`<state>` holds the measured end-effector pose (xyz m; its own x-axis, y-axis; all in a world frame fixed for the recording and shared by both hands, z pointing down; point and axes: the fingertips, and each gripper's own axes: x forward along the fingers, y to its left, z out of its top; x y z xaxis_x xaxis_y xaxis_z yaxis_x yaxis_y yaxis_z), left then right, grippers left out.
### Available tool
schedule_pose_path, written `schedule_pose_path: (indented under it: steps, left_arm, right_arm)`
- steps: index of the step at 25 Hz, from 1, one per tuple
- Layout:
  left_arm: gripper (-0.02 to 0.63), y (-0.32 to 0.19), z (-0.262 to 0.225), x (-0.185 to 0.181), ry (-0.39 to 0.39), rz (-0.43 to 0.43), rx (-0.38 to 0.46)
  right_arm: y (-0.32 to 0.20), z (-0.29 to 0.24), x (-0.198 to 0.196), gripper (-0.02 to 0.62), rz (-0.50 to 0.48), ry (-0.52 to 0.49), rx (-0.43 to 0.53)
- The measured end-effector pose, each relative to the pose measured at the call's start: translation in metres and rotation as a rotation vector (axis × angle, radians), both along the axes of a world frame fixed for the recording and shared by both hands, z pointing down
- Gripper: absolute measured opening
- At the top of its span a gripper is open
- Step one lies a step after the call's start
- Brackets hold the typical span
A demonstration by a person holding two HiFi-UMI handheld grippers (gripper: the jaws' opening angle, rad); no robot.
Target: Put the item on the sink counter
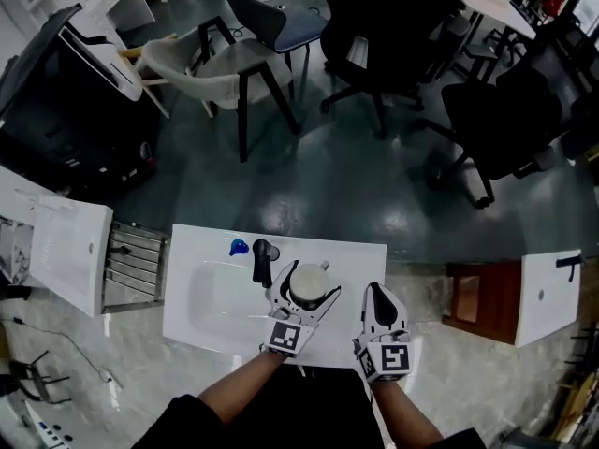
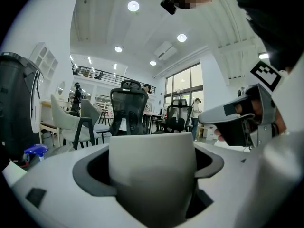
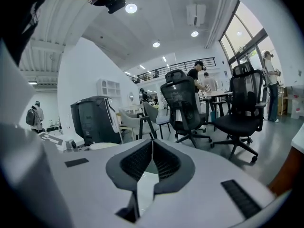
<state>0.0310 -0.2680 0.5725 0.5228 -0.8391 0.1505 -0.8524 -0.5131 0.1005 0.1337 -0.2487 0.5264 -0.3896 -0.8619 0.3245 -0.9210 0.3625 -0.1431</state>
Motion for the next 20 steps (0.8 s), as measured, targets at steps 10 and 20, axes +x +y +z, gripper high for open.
schedule_pose_path:
  steps: [10, 20]
  left_arm:
    - [0.446, -0.040, 0.082, 0.004, -0.100, -0.029, -0.051]
    - [0.446, -0.064, 0.119, -0.007, -0.101, -0.094, -0.093]
  right_arm:
    - [-0.030, 0.029, -0.001, 0.034, -0.030, 0.076, -0.040]
    - [-0.017, 0.065, -0.005, 0.032, -0.092, 0.084, -0.109]
